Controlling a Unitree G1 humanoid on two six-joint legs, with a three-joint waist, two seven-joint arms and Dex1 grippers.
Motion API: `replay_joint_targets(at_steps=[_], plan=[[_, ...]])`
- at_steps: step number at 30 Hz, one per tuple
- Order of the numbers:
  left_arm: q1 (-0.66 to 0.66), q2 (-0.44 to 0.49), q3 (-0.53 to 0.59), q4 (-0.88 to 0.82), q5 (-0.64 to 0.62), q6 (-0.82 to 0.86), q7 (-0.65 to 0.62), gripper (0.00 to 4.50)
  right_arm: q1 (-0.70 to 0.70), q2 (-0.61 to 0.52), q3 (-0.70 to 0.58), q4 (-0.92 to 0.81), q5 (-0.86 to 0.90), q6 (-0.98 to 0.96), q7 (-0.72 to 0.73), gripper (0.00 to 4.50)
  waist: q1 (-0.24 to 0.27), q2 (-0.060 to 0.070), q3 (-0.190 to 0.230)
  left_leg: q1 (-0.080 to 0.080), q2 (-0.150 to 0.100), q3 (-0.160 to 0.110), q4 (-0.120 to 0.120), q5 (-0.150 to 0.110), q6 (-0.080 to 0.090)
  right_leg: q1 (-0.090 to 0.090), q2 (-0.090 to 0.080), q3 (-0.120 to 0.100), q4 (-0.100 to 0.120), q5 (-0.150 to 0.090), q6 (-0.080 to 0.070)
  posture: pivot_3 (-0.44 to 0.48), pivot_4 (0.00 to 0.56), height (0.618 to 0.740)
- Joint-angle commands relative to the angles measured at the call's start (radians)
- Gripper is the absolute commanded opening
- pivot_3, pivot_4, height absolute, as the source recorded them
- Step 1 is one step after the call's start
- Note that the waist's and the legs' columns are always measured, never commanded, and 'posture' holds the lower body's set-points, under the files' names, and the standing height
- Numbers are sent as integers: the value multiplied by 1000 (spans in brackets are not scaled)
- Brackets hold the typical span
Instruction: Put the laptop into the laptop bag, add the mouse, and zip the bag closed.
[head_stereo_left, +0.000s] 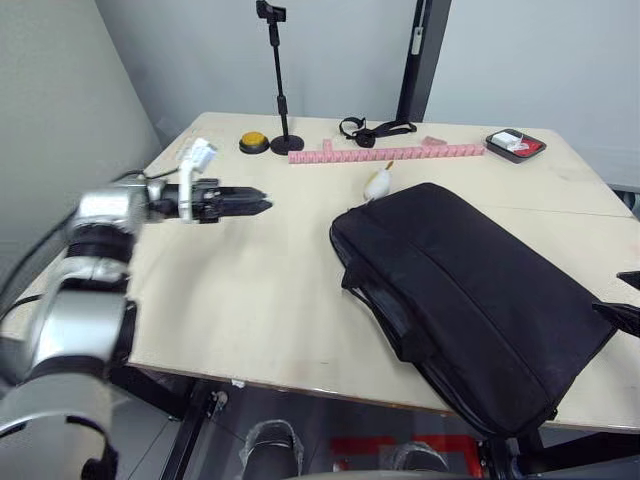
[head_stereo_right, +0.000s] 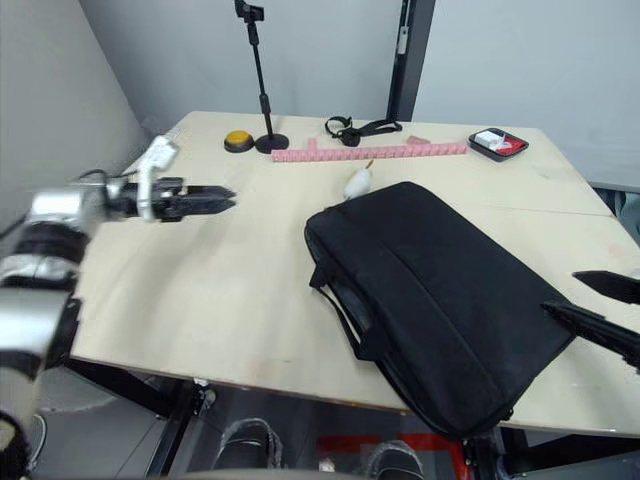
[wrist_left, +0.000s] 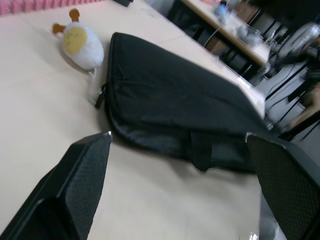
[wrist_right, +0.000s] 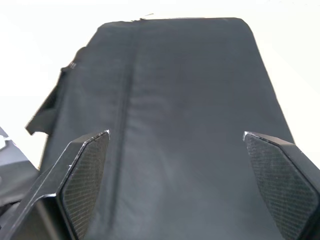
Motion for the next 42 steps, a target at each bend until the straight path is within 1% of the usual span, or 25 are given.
replay_joint_targets(at_steps=[1, 4, 7, 12, 18, 23, 26, 31, 33, 36, 40, 42], plan=[[-76, -91, 34, 146, 39, 18, 76, 4500, -30, 3, -25, -103, 109, 24, -58, 4484, -4, 0, 0, 0, 0, 0, 0, 0, 0, 0, 0, 0, 0, 0, 0, 0, 150, 739], [-98, -186, 51, 237, 76, 2, 160, 4500, -65, -13, -46, -178, 212, 48, -124, 4484, -5, 0, 0, 0, 0, 0, 0, 0, 0, 0, 0, 0, 0, 0, 0, 0, 150, 739], [-102, -252, 82, 286, 98, -35, 246, 4500, -99, -40, -70, -217, 328, 61, -194, 4484, -5, -1, 0, 0, 0, -1, 0, 0, 0, 1, 0, -1, -1, 0, 0, 0, 150, 739], [-115, -351, 195, 335, 82, -74, 435, 4500, -127, -116, -103, -261, 466, 70, -304, 4484, 1, -1, 1, 0, -1, -2, 1, 0, 1, 1, -1, -1, -1, 0, 0, 0, 150, 739], [-107, -418, 254, 344, 102, -66, 489, 4500, -92, -134, -155, -262, 526, 74, -360, 4484, 6, -1, 1, -2, -1, -3, 1, 0, 1, 2, -1, -3, -3, 0, 0, 0, 150, 739], [-94, -450, 280, 347, 119, -81, 497, 4500, -68, -134, -169, -263, 540, 64, -376, 4484, 6, -1, 1, -2, -1, -3, 1, 0, 2, 2, -1, -3, -3, 0, 0, 0, 150, 739], [-96, -456, 301, 347, 123, -92, 520, 3663, -45, -120, -164, -253, 515, 62, -375, 4500, 4, -1, 1, -2, -1, -3, 0, 0, 2, 2, -1, -3, -3, 0, 1, 0, 150, 739], [-97, -450, 309, 345, 146, -108, 552, 1882, 7, -85, -147, -229, 467, 55, -355, 4500, 5, -1, 1, -4, -1, -5, 0, 0, 2, 1, -1, -4, -5, 0, 1, 0, 150, 739], [-97, -433, 303, 339, 158, -102, 515, 1217, 54, -53, -134, -189, 450, 67, -334, 4500, 4, -1, 1, -8, -1, -7, 0, 0, 2, 0, -1, -6, -6, 0, 1, 0, 150, 739], [-102, -409, 292, 323, 169, -86, 420, 1217, 149, -7, -103, -95, 442, 118, -303, 4500, 3, -1, 1, -10, -1, -10, -1, 0, 2, 0, -1, -10, -9, 0, 1, 0, 150, 739], [-97, -389, 302, 302, 159, -55, 359, 1217, 252, 63, -28, 10, 393, 130, -247, 4500, -1, -1, 1, -12, -1, -10, -2, 0, 2, 0, -1, -12, -12, 0, 1, 0, 150, 739], [-91, -381, 305, 288, 152, -33, 329, 1217, 294, 104, 34, 56, 332, 99, -208, 4500, -2, -1, 1, -12, -1, -11, -3, 0, 2, 0, -2, -13, -12, 0, 1, 0, 150, 739]])
